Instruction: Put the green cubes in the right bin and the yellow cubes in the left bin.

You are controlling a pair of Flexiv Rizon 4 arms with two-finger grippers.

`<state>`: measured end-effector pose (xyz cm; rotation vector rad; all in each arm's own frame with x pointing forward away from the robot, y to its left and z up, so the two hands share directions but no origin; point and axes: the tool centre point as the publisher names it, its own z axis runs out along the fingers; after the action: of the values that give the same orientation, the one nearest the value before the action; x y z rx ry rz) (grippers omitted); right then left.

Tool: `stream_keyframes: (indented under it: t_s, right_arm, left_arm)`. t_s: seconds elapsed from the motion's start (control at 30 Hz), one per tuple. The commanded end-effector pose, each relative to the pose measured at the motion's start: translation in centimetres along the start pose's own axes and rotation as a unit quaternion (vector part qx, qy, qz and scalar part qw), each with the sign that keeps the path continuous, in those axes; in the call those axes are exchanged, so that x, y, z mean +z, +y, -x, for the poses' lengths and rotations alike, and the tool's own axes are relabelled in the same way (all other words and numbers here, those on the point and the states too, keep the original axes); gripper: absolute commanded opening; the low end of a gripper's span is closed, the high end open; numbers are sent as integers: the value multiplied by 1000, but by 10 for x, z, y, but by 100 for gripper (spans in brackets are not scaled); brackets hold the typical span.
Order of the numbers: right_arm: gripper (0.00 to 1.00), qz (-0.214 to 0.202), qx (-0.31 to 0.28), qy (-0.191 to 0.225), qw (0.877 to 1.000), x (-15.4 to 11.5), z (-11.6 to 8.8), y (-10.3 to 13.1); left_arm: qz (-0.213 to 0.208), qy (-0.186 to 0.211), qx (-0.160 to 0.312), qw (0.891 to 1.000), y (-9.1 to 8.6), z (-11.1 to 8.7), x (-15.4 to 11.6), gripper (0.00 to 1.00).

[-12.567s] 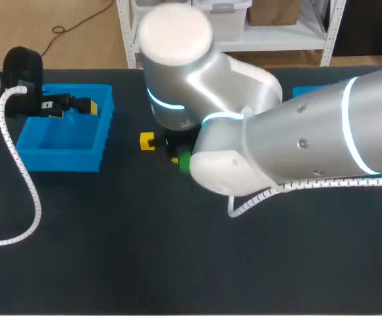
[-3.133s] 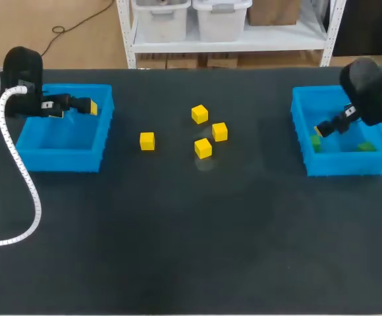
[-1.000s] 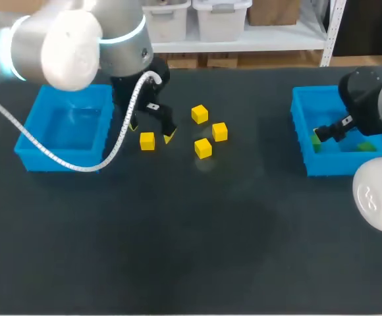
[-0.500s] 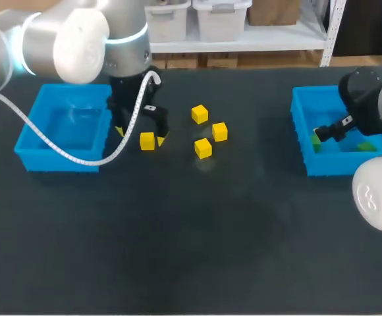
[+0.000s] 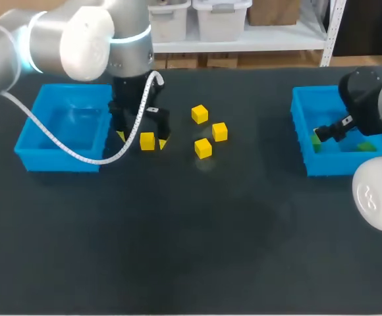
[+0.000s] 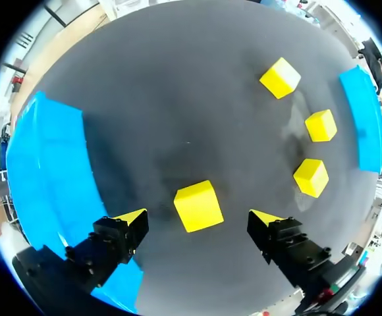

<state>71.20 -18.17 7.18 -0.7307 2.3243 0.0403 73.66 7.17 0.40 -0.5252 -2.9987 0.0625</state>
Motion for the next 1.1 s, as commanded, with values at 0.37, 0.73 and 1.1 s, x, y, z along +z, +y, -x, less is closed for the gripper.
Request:
stream_keyframes:
  t_s: [0.37, 0.73, 1.1]
  right_arm:
    - [100, -1, 0, 1, 1000, 0, 0, 0]
    - [100, -1, 0, 1, 1000, 0, 0, 0]
    - [100, -1, 0, 1, 1000, 0, 0, 0]
  left_arm:
    - [17, 17, -14, 1000, -14, 12, 9, 100]
    - [26, 30, 0, 999, -16, 10, 14, 0]
    - [53, -93, -9, 994, 5, 13, -43, 0]
